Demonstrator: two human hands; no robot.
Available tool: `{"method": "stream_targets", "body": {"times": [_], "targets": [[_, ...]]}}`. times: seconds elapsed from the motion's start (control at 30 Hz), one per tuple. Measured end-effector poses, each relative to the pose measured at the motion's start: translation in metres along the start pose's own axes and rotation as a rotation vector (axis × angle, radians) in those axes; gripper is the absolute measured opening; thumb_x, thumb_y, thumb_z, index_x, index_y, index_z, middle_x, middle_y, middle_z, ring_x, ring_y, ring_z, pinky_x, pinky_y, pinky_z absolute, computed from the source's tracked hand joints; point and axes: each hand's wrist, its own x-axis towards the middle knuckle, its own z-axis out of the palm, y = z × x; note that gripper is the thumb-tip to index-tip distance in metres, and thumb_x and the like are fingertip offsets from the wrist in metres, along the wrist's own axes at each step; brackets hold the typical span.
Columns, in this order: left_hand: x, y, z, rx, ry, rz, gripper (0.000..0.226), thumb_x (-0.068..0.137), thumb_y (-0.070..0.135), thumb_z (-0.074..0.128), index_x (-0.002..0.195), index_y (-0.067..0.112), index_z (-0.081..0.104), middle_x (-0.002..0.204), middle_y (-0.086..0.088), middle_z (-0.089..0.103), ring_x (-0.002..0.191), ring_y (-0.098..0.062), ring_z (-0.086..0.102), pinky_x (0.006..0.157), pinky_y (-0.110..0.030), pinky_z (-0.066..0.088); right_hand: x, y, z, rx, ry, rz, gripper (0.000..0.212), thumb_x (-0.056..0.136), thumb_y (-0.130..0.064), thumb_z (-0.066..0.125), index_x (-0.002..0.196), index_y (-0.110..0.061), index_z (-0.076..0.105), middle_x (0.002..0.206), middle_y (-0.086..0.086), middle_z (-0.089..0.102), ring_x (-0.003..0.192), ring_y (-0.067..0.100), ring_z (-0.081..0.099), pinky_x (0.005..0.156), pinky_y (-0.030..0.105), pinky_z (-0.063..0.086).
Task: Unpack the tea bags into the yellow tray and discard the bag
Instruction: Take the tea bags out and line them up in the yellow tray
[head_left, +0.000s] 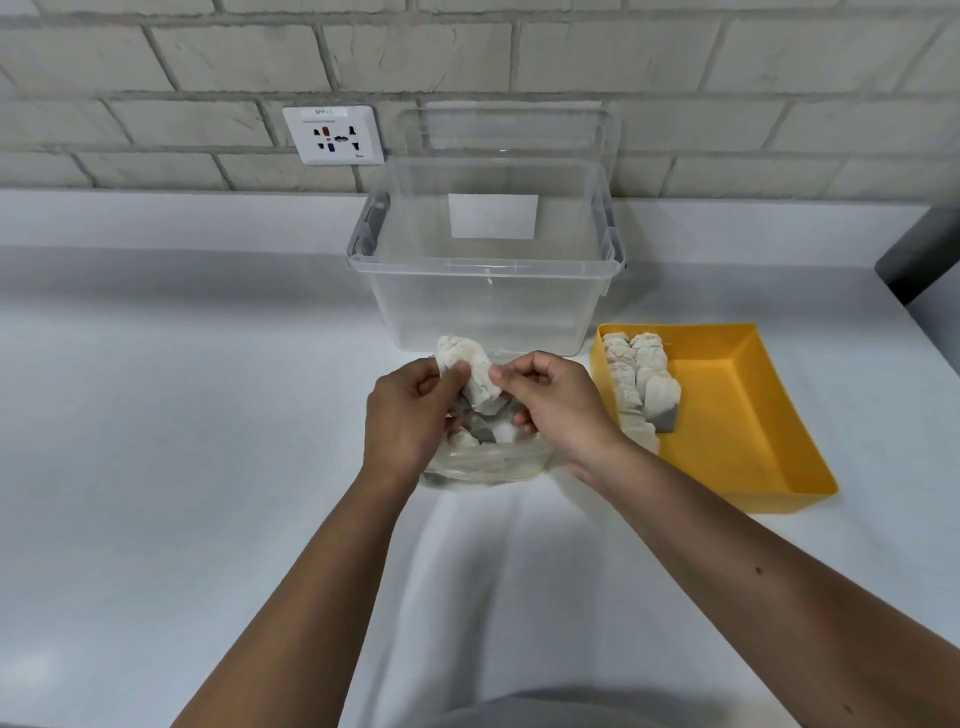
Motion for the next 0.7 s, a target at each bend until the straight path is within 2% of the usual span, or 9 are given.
{"method": "stream_targets", "body": {"times": [0.07, 0.13, 0.2, 0.27, 0.37, 0.43, 0.53, 0.63, 0.7], "targets": [[0.006, -0.002, -0.009, 0.018, 0.051, 0.017, 0.026, 0.091, 0.027, 0.07, 0.075, 0.006, 0.069, 0.059, -0.006, 0.057, 0.063, -0.026, 0.063, 0.069, -0.041, 0.063, 0.009, 0.006, -0.001, -0.12, -0.017, -0.028, 0.009, 0.09, -0.022, 0.067, 0.088, -0.014, 0.068, 0.072, -0.003, 0.066, 0.052, 0.011, 0.056, 0.057, 0.035, 0.052], [0.012, -0.005, -0.016, 0.028, 0.08, 0.015, 0.029, 0.091, 0.026, 0.069, 0.076, 0.002, 0.066, 0.058, -0.002, 0.049, 0.064, -0.019, 0.056, 0.066, -0.037, 0.062, 0.017, 0.014, -0.001, -0.337, -0.089, -0.055, 0.007, 0.091, -0.016, 0.064, 0.088, -0.018, 0.07, 0.071, -0.005, 0.065, 0.058, 0.011, 0.06, 0.068, 0.035, 0.056], [0.015, -0.008, -0.02, 0.055, 0.087, 0.022, 0.033, 0.09, 0.028, 0.069, 0.08, -0.003, 0.064, 0.062, -0.007, 0.046, 0.065, -0.02, 0.053, 0.065, -0.035, 0.062, 0.021, 0.021, 0.002, -0.612, -0.198, -0.07, 0.011, 0.088, -0.016, 0.066, 0.096, -0.017, 0.073, 0.083, -0.004, 0.068, 0.076, 0.014, 0.064, 0.079, 0.028, 0.052], [0.016, -0.009, -0.02, 0.062, 0.081, 0.024, 0.035, 0.09, 0.028, 0.068, 0.083, -0.006, 0.063, 0.067, -0.012, 0.045, 0.066, -0.021, 0.052, 0.064, -0.034, 0.061, 0.023, 0.026, 0.009, -0.786, -0.235, -0.092, 0.019, 0.084, -0.023, 0.073, 0.101, -0.016, 0.074, 0.099, -0.001, 0.072, 0.094, 0.017, 0.065, 0.086, 0.029, 0.051], [0.014, -0.01, -0.018, 0.078, 0.068, 0.019, 0.032, 0.091, 0.026, 0.068, 0.082, -0.004, 0.064, 0.067, -0.011, 0.048, 0.066, -0.019, 0.053, 0.065, -0.034, 0.061, 0.022, 0.029, 0.017, -0.872, -0.233, -0.118, 0.018, 0.082, -0.028, 0.076, 0.097, -0.018, 0.074, 0.101, -0.001, 0.071, 0.097, 0.017, 0.063, 0.083, 0.029, 0.05], [0.014, -0.011, -0.018, 0.081, 0.066, 0.015, 0.029, 0.091, 0.026, 0.068, 0.08, -0.001, 0.065, 0.064, -0.007, 0.049, 0.065, -0.017, 0.054, 0.065, -0.033, 0.061, 0.022, 0.027, 0.014, -0.868, -0.249, -0.126, 0.006, 0.082, -0.024, 0.076, 0.084, -0.02, 0.073, 0.085, -0.007, 0.068, 0.088, 0.014, 0.062, 0.078, 0.027, 0.05], [0.016, -0.012, -0.021, 0.077, 0.075, 0.02, 0.031, 0.091, 0.027, 0.067, 0.084, -0.004, 0.066, 0.068, -0.011, 0.051, 0.066, -0.018, 0.054, 0.06, -0.028, 0.058, 0.021, 0.017, 0.0, -0.807, -0.219, -0.159, 0.018, 0.079, -0.017, 0.077, 0.065, -0.023, 0.067, 0.064, -0.018, 0.058, 0.07, 0.004, 0.057, 0.07, 0.024, 0.045], [0.017, -0.012, -0.021, 0.076, 0.081, 0.015, 0.031, 0.091, 0.027, 0.067, 0.087, -0.004, 0.066, 0.071, -0.013, 0.052, 0.067, -0.019, 0.056, 0.059, -0.025, 0.057, 0.024, 0.012, -0.009, -0.781, -0.17, -0.193, 0.008, 0.078, -0.021, 0.078, 0.073, -0.018, 0.073, 0.072, -0.011, 0.065, 0.075, 0.007, 0.06, 0.073, 0.026, 0.047], [0.016, -0.01, -0.018, 0.081, 0.075, 0.004, 0.025, 0.091, 0.026, 0.067, 0.086, 0.001, 0.07, 0.07, -0.01, 0.058, 0.067, -0.019, 0.059, 0.062, -0.028, 0.059, 0.023, 0.015, 0.0, -0.859, -0.236, -0.17, 0.013, 0.078, -0.031, 0.078, 0.081, -0.019, 0.074, 0.082, -0.007, 0.069, 0.082, 0.012, 0.062, 0.076, 0.029, 0.051]]}}
